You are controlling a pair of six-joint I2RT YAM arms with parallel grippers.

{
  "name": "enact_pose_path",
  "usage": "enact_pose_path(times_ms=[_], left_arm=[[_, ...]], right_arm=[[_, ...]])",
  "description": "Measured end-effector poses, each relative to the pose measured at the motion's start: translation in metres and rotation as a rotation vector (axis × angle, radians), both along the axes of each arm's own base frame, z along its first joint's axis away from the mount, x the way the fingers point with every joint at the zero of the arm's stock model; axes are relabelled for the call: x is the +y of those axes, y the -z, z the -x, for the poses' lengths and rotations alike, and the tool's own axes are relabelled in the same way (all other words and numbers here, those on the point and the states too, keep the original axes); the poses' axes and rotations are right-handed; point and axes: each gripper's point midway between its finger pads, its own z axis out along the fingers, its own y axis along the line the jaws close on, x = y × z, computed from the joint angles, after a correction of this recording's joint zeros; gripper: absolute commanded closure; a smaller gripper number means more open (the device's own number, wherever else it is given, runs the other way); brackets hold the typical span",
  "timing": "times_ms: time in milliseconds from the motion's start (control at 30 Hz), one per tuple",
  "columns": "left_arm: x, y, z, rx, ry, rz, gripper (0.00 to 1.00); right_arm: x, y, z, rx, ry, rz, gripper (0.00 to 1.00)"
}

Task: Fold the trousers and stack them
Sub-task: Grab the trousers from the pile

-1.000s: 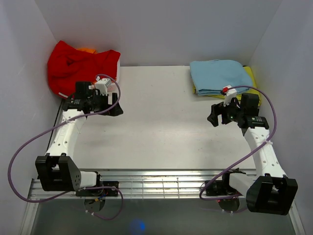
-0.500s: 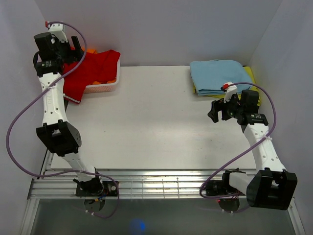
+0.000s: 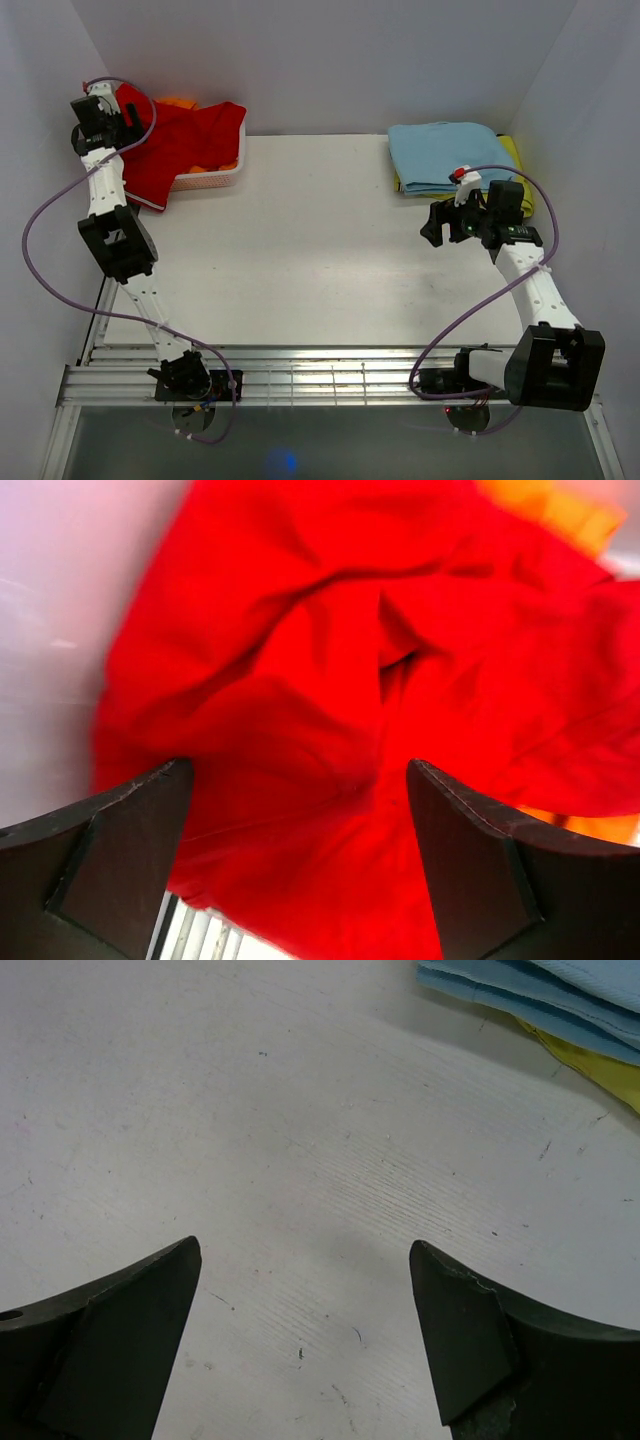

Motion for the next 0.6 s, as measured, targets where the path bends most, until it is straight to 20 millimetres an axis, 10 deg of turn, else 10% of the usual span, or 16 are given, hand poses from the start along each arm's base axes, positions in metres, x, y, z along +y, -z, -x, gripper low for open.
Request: enact_pose_path(times_ms=[233,600], left_arm=[[0.001,0.04,-0.016,0.026,0.015,-0.009,0.08],[-0.007,0.031,-0.032,-0.068,0.096,0.096,0.82]], right_arm=[[-0.001,0.006,-0.003,0.011,0.003,0.004,0.1],[-0.002,0.004,-0.004,-0.001,-0.001,0.015,0.1]])
